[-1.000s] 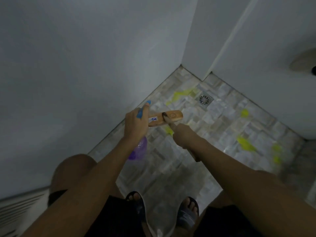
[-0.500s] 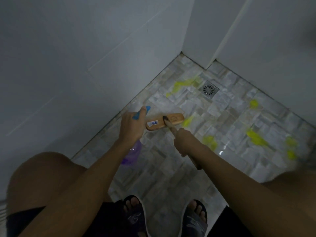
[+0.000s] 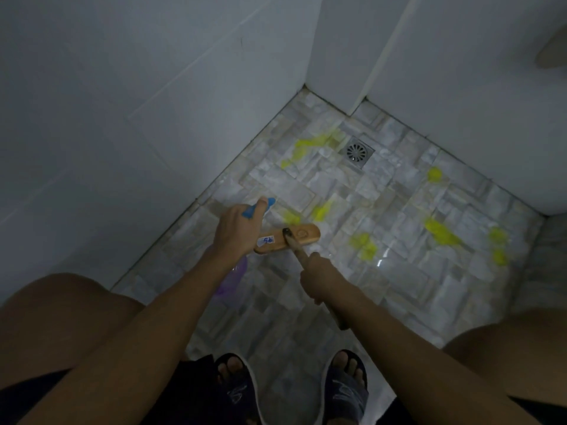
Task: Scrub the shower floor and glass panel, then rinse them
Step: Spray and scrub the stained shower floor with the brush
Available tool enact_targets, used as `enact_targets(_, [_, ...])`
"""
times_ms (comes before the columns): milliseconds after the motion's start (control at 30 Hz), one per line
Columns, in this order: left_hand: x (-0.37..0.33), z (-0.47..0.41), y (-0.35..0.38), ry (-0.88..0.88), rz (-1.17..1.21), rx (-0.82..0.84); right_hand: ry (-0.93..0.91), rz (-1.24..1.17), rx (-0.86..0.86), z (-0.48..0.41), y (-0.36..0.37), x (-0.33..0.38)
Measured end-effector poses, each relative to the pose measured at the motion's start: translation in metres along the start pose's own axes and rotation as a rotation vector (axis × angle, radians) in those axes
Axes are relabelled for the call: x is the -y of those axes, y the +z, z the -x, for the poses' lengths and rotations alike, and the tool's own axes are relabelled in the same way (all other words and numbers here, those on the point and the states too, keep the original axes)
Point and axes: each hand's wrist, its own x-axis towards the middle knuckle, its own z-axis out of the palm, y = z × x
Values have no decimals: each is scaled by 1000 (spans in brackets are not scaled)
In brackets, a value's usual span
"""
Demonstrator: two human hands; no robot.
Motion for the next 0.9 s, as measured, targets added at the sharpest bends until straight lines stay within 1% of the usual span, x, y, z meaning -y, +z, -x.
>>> enact_targets(133, [-3, -3, 8, -57, -26, 97, 25, -25, -7, -8, 5, -4])
enact_targets(267, [-2, 1, 10, -112, -45, 134, 47, -39, -9, -12, 13, -8])
enact_targets(433, [0, -2, 15, -61, -78, 187, 84, -89, 9, -23, 19, -12])
enact_targets(567, [2, -3, 18, -121, -40, 183, 95, -100, -2, -26, 23, -12])
enact_targets(767, [-3, -2, 20, -42, -110, 195, 116, -131, -2, -31, 25, -14])
enact_targets(900, [-1, -6, 17, -93, -78, 188, 114, -114, 4, -34, 29, -18])
